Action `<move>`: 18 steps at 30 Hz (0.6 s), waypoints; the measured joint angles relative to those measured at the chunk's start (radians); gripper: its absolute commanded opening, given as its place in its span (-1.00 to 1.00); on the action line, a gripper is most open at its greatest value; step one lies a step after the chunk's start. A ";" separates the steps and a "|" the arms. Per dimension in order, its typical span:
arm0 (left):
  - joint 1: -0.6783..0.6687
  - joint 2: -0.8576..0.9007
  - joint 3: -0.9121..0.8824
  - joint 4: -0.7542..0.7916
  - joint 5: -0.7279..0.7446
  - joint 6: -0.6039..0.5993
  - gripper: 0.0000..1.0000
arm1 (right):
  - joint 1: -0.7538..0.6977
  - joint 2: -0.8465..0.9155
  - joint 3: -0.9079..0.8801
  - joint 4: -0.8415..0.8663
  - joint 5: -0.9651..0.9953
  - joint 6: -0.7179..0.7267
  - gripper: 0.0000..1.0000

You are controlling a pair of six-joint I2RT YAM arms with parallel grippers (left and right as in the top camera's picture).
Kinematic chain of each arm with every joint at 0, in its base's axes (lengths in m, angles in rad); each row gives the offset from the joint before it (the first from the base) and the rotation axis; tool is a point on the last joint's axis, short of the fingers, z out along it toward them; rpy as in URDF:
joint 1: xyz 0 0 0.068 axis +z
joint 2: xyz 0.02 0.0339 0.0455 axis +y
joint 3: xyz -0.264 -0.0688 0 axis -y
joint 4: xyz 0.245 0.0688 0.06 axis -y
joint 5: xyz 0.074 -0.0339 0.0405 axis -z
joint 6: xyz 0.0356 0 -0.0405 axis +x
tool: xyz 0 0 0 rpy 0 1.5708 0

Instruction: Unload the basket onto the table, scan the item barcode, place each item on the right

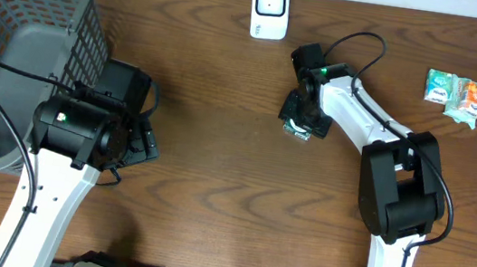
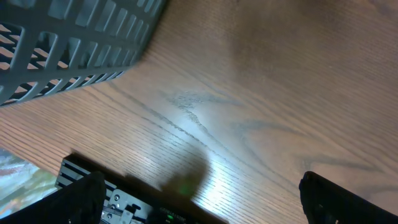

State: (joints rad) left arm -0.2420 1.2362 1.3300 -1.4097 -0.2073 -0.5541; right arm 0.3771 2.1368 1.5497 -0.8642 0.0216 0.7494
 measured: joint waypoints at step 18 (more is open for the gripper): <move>0.000 0.000 0.000 0.000 0.000 0.000 0.96 | 0.000 0.012 -0.001 -0.002 0.013 -0.003 0.21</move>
State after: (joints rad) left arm -0.2420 1.2362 1.3300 -1.4097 -0.2073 -0.5541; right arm 0.3771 2.1490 1.5490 -0.8665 0.0341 0.7464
